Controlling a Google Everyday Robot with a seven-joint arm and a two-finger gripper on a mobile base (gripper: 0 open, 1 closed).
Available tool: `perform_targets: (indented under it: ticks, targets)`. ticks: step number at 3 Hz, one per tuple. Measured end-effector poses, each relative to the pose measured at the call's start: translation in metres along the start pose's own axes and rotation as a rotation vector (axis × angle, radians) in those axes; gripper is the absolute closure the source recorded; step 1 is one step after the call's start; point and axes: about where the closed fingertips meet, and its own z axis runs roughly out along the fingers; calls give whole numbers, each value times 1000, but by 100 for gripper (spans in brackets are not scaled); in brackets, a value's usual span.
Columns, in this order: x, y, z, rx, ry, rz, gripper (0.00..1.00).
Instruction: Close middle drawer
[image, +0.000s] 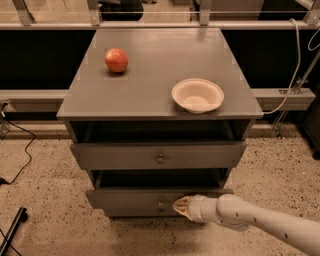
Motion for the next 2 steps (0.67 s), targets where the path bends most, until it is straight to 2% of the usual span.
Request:
perform_targets:
  ticks: [2]
  targets:
    - [-11,-34,11,58,-24,-80,100]
